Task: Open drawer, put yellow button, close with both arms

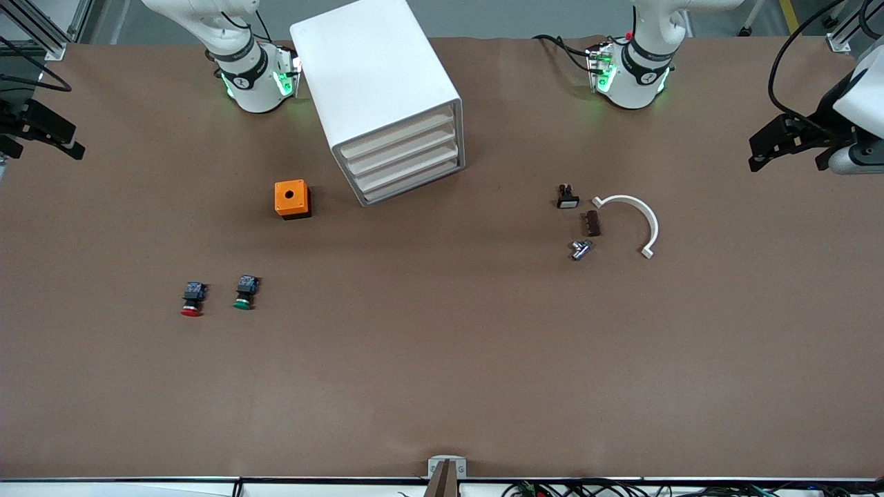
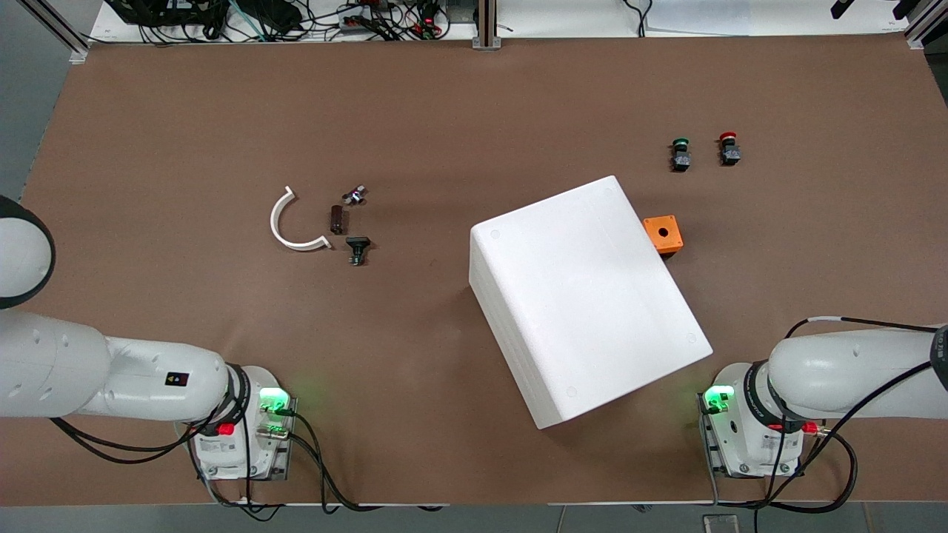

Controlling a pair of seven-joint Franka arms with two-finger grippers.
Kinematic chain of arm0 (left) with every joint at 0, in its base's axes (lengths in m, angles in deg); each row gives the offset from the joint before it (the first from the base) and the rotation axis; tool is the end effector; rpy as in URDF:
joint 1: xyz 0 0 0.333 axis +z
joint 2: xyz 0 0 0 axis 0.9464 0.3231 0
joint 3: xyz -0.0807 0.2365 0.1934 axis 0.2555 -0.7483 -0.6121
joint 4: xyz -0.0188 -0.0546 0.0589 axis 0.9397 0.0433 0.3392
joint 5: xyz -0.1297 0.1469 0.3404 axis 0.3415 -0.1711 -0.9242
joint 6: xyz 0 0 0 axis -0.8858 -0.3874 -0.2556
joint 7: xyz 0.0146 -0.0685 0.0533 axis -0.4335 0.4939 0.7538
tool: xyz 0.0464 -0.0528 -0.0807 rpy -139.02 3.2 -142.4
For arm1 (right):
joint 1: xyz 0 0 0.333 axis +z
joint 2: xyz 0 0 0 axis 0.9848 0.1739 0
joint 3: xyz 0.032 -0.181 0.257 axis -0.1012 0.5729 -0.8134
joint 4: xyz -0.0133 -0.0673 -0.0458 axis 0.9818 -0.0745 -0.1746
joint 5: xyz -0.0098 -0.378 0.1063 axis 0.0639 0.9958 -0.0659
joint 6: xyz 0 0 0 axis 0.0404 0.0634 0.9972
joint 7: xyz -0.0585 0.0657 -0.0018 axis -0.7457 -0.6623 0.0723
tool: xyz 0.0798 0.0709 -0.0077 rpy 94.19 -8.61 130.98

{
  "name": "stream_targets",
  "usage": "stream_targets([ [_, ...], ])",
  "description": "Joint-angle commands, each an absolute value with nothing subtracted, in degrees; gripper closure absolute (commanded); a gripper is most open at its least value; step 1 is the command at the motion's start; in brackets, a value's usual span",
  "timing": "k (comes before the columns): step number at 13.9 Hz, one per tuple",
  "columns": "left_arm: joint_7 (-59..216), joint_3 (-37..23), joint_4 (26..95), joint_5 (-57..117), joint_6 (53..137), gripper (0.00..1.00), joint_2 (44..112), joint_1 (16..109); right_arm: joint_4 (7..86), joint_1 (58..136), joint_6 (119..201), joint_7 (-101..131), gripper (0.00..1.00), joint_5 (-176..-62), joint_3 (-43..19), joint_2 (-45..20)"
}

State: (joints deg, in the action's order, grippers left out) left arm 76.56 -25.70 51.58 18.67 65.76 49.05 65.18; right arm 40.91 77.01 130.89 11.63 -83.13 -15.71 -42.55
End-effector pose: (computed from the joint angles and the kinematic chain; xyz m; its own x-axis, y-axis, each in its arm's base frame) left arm 0.5304 -0.0489 0.6492 0.9998 -0.0177 0.0103 -0.0173 -0.9993 -0.0332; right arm 0.5077 -0.0410 0.6607 0.9987 -0.0494 0.0092 -0.0492 -0.9985 -0.0230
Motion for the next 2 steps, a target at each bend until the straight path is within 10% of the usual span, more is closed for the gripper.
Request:
stream_targets([
  [1, 75.8, -25.8, 50.3, 17.6, 63.2, 0.0, 49.4, 65.2, 42.4, 77.5, 131.5, 11.1, 0.0, -83.1, -15.4, -44.0],
  [2, 75.8, -25.8, 50.2, 17.1, 63.0, 0.0, 49.4, 65.2, 42.4, 77.5, 131.5, 11.1, 0.0, -83.1, -15.4, -44.0],
])
